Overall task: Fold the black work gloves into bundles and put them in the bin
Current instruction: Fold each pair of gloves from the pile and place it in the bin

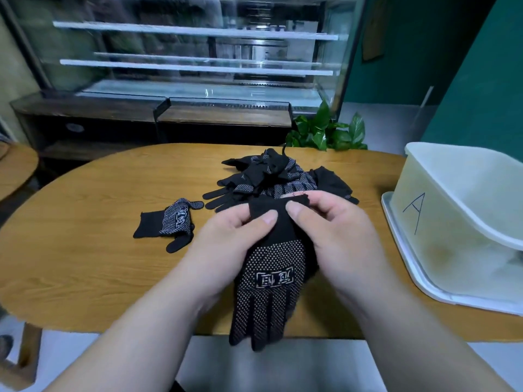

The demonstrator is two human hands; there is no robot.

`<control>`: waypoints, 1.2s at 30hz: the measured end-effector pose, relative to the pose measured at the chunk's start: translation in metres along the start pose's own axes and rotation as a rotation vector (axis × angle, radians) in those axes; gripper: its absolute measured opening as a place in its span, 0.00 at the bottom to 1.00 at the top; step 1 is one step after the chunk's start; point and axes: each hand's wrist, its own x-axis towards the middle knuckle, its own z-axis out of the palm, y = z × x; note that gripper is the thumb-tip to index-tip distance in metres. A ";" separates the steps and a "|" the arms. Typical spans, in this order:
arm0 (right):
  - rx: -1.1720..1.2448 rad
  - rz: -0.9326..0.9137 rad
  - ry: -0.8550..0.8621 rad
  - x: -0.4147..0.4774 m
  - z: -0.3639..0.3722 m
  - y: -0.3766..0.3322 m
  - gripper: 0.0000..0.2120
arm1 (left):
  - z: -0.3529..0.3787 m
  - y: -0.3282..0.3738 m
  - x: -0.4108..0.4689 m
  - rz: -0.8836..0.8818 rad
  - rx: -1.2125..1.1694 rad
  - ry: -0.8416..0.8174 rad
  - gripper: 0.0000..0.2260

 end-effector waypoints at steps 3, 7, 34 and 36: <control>-0.117 -0.065 -0.004 0.001 -0.001 0.000 0.08 | -0.001 -0.002 0.005 0.126 0.051 0.036 0.09; -0.187 -0.168 0.027 -0.001 0.002 -0.001 0.09 | 0.003 -0.002 0.005 0.303 0.301 0.078 0.10; -0.128 -0.047 -0.195 0.025 -0.017 -0.006 0.11 | -0.026 -0.039 0.017 -0.067 -0.278 -0.346 0.33; -0.140 -0.055 -0.118 0.029 -0.019 0.002 0.12 | -0.028 -0.048 0.020 -0.125 -0.294 -0.438 0.21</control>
